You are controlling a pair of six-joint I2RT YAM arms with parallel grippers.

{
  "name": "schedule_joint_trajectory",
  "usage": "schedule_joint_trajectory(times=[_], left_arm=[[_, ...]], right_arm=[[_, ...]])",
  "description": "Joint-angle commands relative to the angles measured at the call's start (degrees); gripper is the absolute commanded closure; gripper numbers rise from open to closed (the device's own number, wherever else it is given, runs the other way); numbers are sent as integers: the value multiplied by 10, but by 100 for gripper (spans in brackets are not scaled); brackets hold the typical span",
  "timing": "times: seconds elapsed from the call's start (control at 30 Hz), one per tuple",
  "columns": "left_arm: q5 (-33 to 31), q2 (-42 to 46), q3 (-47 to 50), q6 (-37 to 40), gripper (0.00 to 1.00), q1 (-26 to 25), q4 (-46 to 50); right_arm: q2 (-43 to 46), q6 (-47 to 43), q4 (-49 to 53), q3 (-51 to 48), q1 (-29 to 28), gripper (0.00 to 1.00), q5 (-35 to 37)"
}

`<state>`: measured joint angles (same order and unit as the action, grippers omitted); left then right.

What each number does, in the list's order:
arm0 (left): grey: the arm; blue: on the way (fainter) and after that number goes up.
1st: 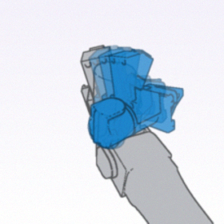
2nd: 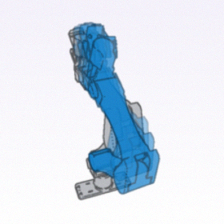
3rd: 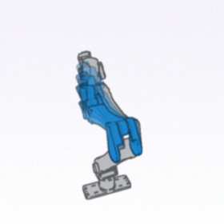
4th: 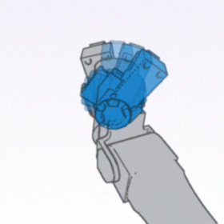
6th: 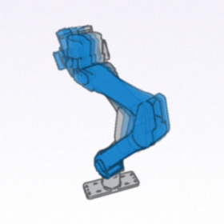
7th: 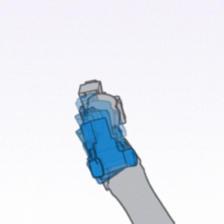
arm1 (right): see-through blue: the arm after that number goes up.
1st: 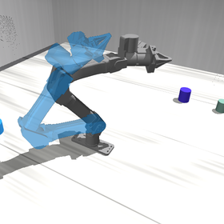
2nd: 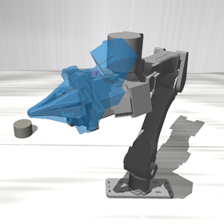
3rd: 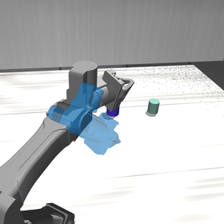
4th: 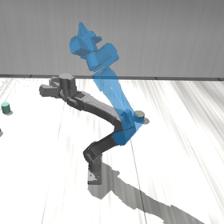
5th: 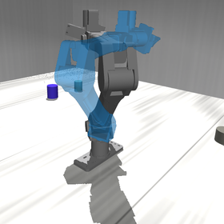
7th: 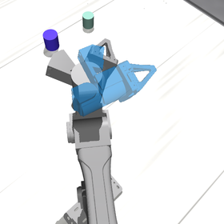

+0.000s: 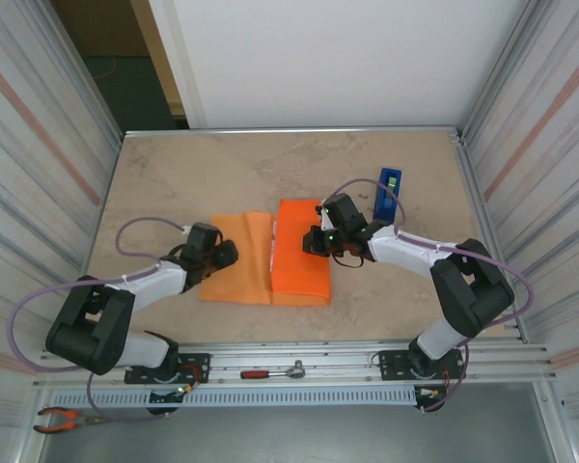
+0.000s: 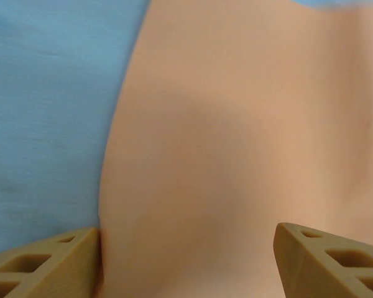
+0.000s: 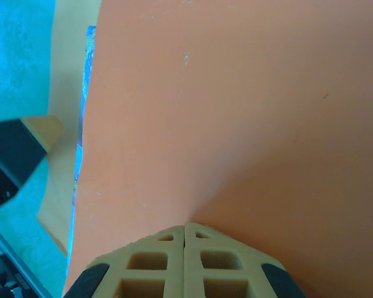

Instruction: Wrap the gift box in paper

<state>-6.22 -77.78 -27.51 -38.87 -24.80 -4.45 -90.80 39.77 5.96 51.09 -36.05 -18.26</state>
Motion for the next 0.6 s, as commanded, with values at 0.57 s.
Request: schedule_joint_trajectory(times=[0.57], left_arm=[[276, -143, -22, 91, 22, 77, -337]], right_arm=[[-10, -16, 49, -12, -9, 100, 13]])
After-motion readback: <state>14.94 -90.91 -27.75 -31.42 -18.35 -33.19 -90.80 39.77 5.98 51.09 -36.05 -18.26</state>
